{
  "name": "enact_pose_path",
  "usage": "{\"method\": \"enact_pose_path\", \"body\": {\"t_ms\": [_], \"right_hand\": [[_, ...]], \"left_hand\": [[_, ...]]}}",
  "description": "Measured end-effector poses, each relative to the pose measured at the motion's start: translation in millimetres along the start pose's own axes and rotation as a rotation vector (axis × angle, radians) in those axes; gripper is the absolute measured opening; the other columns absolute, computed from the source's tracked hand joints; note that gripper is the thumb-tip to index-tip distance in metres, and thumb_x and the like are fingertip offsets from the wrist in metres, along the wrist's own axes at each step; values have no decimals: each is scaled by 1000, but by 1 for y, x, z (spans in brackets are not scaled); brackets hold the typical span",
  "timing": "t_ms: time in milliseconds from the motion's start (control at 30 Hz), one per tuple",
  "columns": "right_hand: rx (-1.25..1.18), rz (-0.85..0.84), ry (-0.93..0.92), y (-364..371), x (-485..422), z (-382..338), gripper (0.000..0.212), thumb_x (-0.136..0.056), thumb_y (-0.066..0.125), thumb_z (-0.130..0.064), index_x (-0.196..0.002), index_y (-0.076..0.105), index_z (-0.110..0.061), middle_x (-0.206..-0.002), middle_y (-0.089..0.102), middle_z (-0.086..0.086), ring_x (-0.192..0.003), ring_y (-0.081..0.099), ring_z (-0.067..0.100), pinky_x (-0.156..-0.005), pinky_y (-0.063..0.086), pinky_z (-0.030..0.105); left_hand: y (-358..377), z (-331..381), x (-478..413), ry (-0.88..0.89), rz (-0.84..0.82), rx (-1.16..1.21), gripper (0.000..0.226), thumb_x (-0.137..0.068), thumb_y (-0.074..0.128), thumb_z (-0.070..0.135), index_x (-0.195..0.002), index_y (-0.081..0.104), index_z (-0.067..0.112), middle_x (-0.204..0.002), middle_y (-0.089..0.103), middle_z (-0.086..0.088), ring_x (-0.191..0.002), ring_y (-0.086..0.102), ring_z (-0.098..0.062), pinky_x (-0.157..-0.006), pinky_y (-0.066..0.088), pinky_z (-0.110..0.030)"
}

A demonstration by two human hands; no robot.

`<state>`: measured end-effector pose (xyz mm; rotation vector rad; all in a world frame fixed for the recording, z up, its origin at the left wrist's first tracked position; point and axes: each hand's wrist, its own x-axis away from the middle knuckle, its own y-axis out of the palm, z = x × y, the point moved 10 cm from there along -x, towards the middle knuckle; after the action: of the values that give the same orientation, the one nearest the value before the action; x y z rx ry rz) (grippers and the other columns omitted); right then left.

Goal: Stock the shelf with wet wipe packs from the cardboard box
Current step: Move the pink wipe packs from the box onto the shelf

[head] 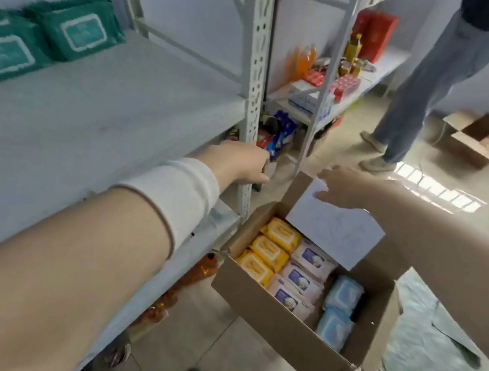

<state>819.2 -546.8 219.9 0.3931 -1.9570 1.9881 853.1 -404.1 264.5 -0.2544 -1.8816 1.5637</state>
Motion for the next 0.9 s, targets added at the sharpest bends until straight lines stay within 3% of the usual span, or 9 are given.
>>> {"method": "enact_pose_path", "body": {"t_ms": [133, 267, 467, 600, 700, 800, 900], "right_hand": [[-54, -178, 201, 95, 13, 113, 55, -94, 44, -44, -140, 39, -14, -140, 45, 10, -127, 45, 28, -103, 40, 37], [-167, -351, 284, 199, 28, 160, 48, -92, 46, -42, -131, 47, -15, -131, 52, 11, -118, 52, 30, -96, 45, 38], [-440, -555, 364, 360, 33, 149, 49, -92, 47, -40, -131, 42, -12, -132, 49, 13, -121, 50, 30, -99, 43, 37], [-699, -703, 348, 454, 22, 106, 61, -93, 47, -31, -146, 21, -13, -146, 35, 12, -133, 39, 26, -107, 35, 35], [-938, -629, 470, 520, -26, 99, 76, -92, 52, -40, -150, 10, -15, -151, 31, 9, -136, 36, 22, -109, 31, 30], [-1142, -489, 640, 577, -73, 96, 79, -87, 61, -39, -147, 17, -13, -148, 37, 8, -133, 40, 22, -108, 32, 30], [-1333, -363, 801, 614, -104, 90, 84, -79, 72, -31, -143, 24, -6, -144, 41, 13, -132, 41, 25, -106, 32, 28]], "left_hand": [[54, 93, -57, 117, -132, -17, 47, -93, 45, 43, -133, 44, 17, -132, 53, -7, -116, 53, -28, -89, 44, -39], [128, 149, -105, 214, -276, 7, 46, -92, 46, 44, -129, 46, 16, -130, 55, -8, -113, 54, -29, -89, 46, -40], [262, 186, -173, 192, -488, 139, 49, -93, 48, 41, -133, 41, 14, -134, 50, -11, -120, 49, -31, -96, 44, -43], [349, 195, -213, 60, -596, 284, 58, -91, 51, 40, -138, 34, 12, -137, 44, -14, -125, 44, -31, -101, 41, -43], [413, 201, -282, -81, -543, 467, 69, -90, 55, 37, -143, 24, 5, -143, 37, -18, -131, 39, -32, -108, 34, -41], [458, 203, -349, -194, -363, 587, 67, -90, 56, 32, -142, 25, 4, -141, 38, -19, -129, 38, -33, -107, 33, -40], [483, 205, -387, -222, -202, 522, 60, -88, 57, 35, -135, 34, 6, -133, 40, -18, -124, 37, -32, -101, 31, -36]]}}
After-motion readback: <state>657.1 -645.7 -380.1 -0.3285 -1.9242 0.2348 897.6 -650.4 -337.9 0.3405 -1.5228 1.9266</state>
